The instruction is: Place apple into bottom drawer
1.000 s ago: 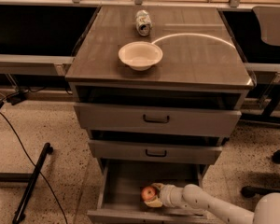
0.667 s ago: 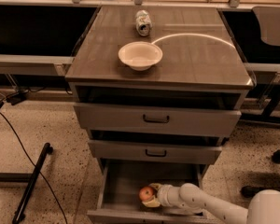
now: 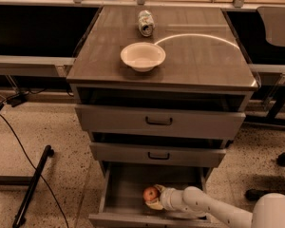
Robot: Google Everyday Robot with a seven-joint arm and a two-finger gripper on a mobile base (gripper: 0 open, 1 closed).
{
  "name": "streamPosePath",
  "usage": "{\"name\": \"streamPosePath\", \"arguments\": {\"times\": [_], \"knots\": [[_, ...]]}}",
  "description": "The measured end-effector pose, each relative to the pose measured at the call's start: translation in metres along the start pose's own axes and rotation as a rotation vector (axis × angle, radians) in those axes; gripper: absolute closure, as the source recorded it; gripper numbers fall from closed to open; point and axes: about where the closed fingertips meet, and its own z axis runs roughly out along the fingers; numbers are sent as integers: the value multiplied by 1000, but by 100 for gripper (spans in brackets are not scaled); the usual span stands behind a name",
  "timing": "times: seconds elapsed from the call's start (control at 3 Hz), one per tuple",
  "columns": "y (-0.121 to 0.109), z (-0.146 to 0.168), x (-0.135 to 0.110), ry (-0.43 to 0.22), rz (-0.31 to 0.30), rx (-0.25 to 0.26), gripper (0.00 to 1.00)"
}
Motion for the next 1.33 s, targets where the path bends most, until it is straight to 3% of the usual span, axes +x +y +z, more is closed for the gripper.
{"name": "streamPosePath", "arguments": {"times": [0.33, 1.0, 1.33], "knots": [[2, 0, -2, -17, 4, -5, 16], [2, -5, -6, -49, 2, 5, 0], [14, -31, -23, -141, -35, 2, 0]]}}
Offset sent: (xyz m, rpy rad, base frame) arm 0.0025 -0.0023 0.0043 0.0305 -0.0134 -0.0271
